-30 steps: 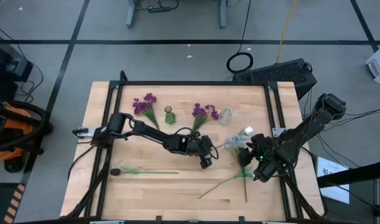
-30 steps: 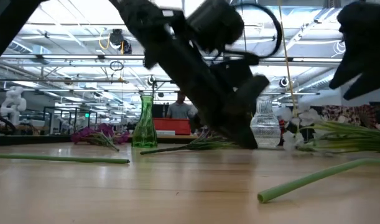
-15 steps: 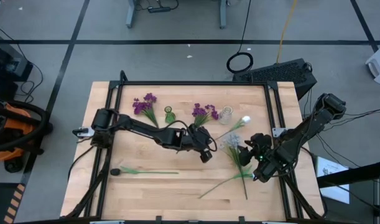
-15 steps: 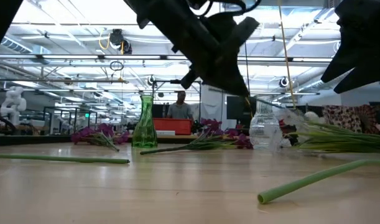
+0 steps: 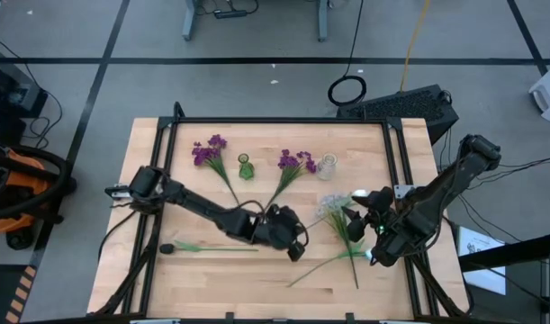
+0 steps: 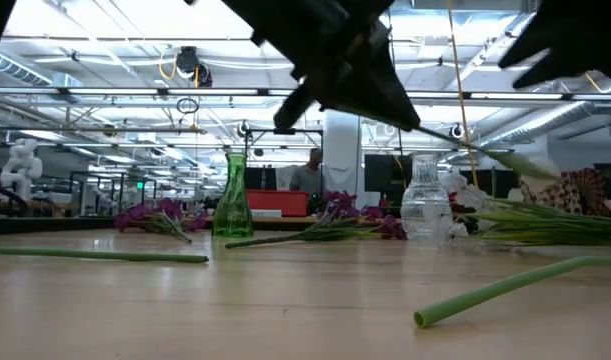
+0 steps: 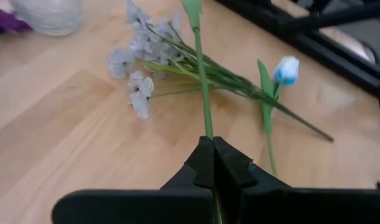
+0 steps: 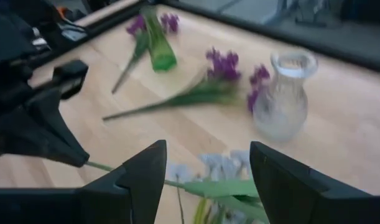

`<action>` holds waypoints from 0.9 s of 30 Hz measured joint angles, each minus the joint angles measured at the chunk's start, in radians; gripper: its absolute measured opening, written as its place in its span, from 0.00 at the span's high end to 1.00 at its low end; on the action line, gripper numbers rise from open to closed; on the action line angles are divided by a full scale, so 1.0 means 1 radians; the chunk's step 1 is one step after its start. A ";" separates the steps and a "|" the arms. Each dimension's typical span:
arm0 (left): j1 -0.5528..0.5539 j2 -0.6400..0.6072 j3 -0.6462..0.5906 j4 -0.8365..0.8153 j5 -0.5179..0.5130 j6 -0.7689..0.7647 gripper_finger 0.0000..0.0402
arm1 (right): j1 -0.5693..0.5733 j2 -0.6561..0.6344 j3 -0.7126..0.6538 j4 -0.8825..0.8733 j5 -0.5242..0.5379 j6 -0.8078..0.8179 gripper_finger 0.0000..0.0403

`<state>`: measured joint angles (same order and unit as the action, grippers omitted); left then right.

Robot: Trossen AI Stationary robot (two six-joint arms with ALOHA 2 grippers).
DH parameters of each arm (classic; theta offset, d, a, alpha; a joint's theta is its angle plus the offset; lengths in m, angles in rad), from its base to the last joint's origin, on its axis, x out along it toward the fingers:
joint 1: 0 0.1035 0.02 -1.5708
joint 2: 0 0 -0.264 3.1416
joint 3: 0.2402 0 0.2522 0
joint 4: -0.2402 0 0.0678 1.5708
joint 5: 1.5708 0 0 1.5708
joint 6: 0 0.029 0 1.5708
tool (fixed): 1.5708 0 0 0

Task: Sort flowers into vase by color
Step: Adjust the white flower, then adjust the purple flowers

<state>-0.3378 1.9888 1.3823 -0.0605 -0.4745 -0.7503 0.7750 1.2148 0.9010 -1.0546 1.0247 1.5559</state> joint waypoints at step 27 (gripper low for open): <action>-0.093 0.304 0.002 0.451 -0.004 -0.237 0.78 | 0.013 0.011 0.042 0.104 -0.054 -0.102 0.45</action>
<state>-0.4312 2.2929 1.3838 0.3910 -0.4788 -0.9873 0.7876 1.2259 0.9428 -0.9502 0.9712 1.4540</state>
